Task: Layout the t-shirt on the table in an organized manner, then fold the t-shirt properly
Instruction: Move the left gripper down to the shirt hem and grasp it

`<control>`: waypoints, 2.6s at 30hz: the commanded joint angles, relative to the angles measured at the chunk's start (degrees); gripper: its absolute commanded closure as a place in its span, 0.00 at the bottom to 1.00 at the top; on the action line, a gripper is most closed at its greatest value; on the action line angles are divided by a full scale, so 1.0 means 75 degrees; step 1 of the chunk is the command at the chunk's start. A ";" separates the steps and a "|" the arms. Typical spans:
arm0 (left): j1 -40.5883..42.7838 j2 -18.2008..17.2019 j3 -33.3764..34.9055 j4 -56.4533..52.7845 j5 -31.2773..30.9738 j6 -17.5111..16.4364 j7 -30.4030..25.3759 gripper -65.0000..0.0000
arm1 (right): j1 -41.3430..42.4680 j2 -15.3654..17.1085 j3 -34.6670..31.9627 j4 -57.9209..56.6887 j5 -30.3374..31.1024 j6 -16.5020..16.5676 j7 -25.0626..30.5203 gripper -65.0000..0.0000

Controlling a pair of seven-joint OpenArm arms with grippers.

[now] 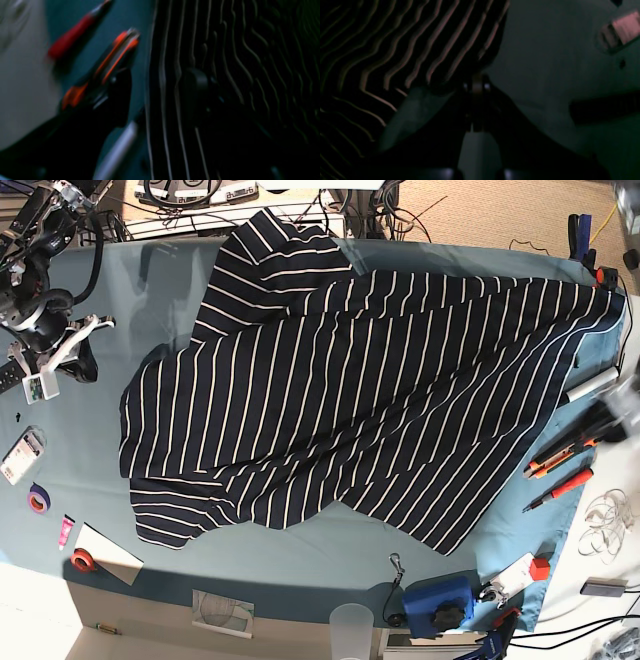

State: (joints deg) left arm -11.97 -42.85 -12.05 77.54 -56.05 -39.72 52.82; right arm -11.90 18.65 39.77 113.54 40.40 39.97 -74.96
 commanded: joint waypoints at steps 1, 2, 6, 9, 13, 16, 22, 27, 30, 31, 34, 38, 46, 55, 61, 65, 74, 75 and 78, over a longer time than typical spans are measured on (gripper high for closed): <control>-0.0554 -0.0181 0.0329 0.0119 0.0105 -0.0037 -0.0198 0.48 | 0.0061 0.0070 0.0041 0.0096 -0.0026 0.0005 0.0140 1.00; -0.0965 -0.0102 0.0775 0.0119 0.0417 0.0067 -0.0195 0.48 | 0.0061 0.0000 0.0047 0.0096 -0.0157 0.0005 0.0146 1.00; -0.2247 0.0350 0.2285 -0.0006 0.1714 0.0726 -0.0866 0.48 | 0.0061 -0.0184 0.0047 0.0096 -0.0189 0.0005 0.0143 1.00; -0.2926 0.0851 0.3110 -0.0481 0.2658 0.1072 -0.1294 0.48 | 0.0058 -0.0373 0.0047 0.0096 -0.0192 0.0005 0.0137 1.00; -0.3751 0.1635 0.3803 -0.2189 0.3605 0.1402 -0.2049 0.48 | 0.0035 -0.0522 0.0047 0.0096 -0.0189 0.0005 0.0108 1.00; -0.4441 0.2209 0.3838 -0.3873 0.4077 0.1440 -0.2608 0.48 | -0.0006 -0.0519 0.0050 0.0096 -0.0192 0.0005 0.0044 1.00; -0.5575 0.2871 0.3838 -0.5939 0.4217 0.1329 -0.3191 0.49 | 0.0000 -0.0519 0.0047 0.0096 -0.0146 0.0005 -0.0029 1.00; -0.5566 0.3249 0.3838 -0.6309 0.5289 0.2567 -0.3654 0.50 | -0.0003 -0.0519 0.0050 0.0099 0.0105 0.0005 -0.0440 1.00; -0.5388 0.3235 0.3838 -0.6461 0.5525 0.2932 -0.3599 0.55 | -0.0003 -0.0516 0.0058 0.0099 0.0125 0.0005 -0.0672 1.00; -0.5319 0.3200 0.3838 -0.6513 0.5601 0.2929 -0.3590 0.55 | -0.0003 -0.0510 0.0061 0.0099 0.0125 0.0005 -0.0672 1.00; -0.5077 0.3022 0.3838 -0.6604 0.5645 0.2932 -0.3596 0.55 | -0.0003 -0.0495 0.0064 0.0099 0.0125 0.0005 -0.0672 1.00; -0.4718 0.2664 0.3838 -0.6607 0.5508 0.2900 -0.3582 0.55 | 0.0000 -0.0495 0.0061 0.0099 0.0154 0.0005 -0.0672 1.00; -0.4389 0.2498 0.3838 -0.6607 0.4829 0.1428 -0.3366 0.56 | 0.0000 -0.0498 0.0061 0.0099 0.0157 0.0005 -0.0672 1.00; -0.4334 0.2938 0.3838 -0.6607 0.4782 0.0976 -0.3226 0.76 | 0.0000 -0.0495 0.0061 0.0099 0.0154 0.0005 -0.0672 1.00; -0.4363 0.2888 0.3838 -0.6607 0.5351 0.2212 -0.4115 1.00 | -0.0003 -0.0495 0.0061 0.0099 0.0154 0.0005 -0.0672 1.00; -0.4514 0.2702 0.3832 -0.6607 0.5712 0.3351 -0.4605 1.00 | 0.0000 -0.0495 0.0061 0.0099 0.0154 0.0005 -0.0672 1.00; -0.5278 0.1813 0.3832 -0.6607 0.5706 0.4188 -0.5251 1.00 | 0.0000 -0.0495 0.0061 0.0099 0.0154 0.0005 -0.0672 1.00; -0.5333 0.1719 0.3832 -0.6607 0.5703 0.4246 -0.5464 1.00 | 0.0000 -0.0495 0.0061 0.0099 0.0154 0.0005 -0.0672 1.00; -0.5371 0.1518 0.3832 -0.6607 0.5584 0.4380 -0.6033 1.00 | 0.0000 -0.0498 0.0061 0.0099 0.0157 0.0005 -0.0672 1.00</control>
State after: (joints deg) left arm -49.98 -30.48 16.91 27.24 -13.96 -7.73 9.37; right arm -12.25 13.98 39.90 113.51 40.56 39.94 -80.99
